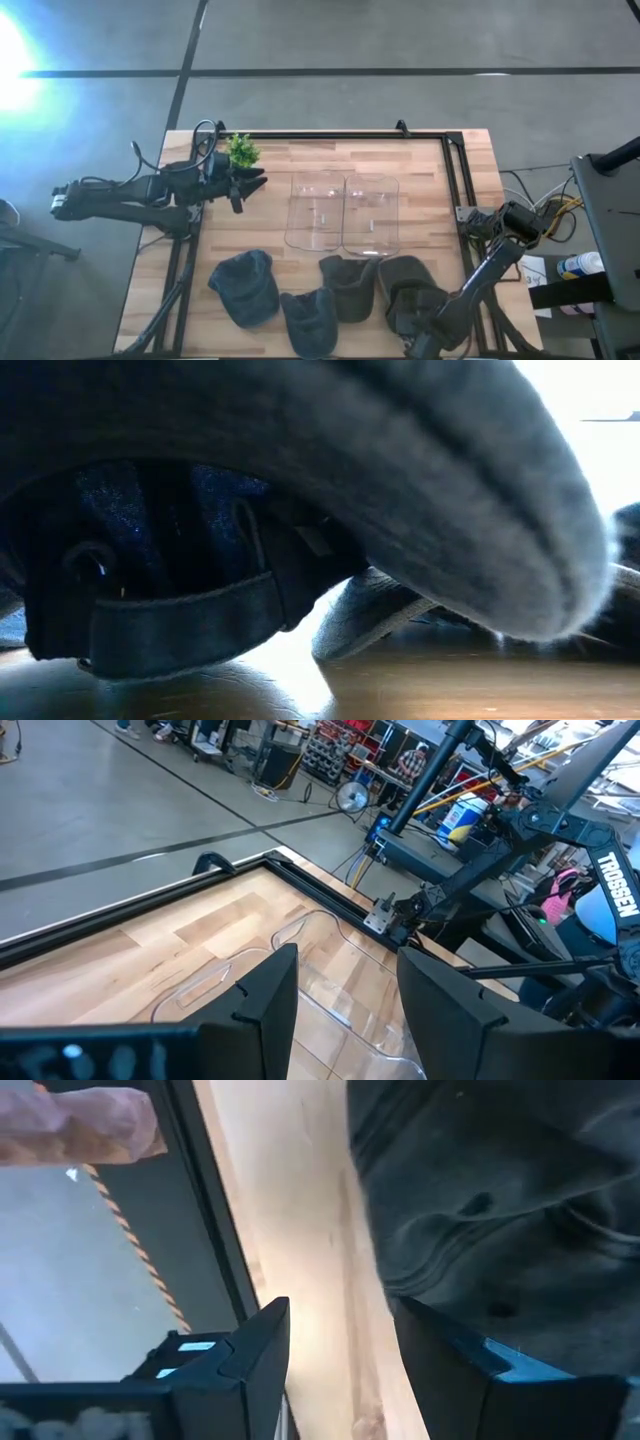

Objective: Pick & Place hat
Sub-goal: Put the right black cap into the right transparent bin

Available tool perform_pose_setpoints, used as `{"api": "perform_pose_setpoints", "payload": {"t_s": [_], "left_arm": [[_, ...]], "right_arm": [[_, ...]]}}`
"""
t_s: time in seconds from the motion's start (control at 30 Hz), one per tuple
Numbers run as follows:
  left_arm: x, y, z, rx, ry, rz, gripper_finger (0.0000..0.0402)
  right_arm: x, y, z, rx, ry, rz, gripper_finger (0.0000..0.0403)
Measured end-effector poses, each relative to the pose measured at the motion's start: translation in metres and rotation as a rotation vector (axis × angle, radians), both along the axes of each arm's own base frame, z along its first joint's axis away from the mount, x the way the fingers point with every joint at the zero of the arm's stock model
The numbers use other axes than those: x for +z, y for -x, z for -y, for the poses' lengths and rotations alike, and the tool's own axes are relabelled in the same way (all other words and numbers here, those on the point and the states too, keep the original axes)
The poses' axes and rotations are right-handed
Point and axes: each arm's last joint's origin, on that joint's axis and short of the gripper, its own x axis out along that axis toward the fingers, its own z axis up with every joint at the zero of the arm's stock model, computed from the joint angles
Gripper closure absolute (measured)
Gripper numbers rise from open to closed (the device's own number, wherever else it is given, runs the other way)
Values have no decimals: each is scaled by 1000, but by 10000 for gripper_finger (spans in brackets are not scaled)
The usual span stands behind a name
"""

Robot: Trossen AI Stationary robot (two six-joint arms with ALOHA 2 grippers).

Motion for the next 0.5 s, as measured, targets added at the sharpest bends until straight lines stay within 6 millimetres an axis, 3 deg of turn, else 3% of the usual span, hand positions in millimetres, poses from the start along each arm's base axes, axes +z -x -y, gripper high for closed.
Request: {"api": "perform_pose_setpoints", "payload": {"t_s": [0.5], "left_arm": [[0, 0, 0, -1, -3, -1, 236]], "right_arm": [[-4, 0, 3, 15, 65, 52, 227]]}}
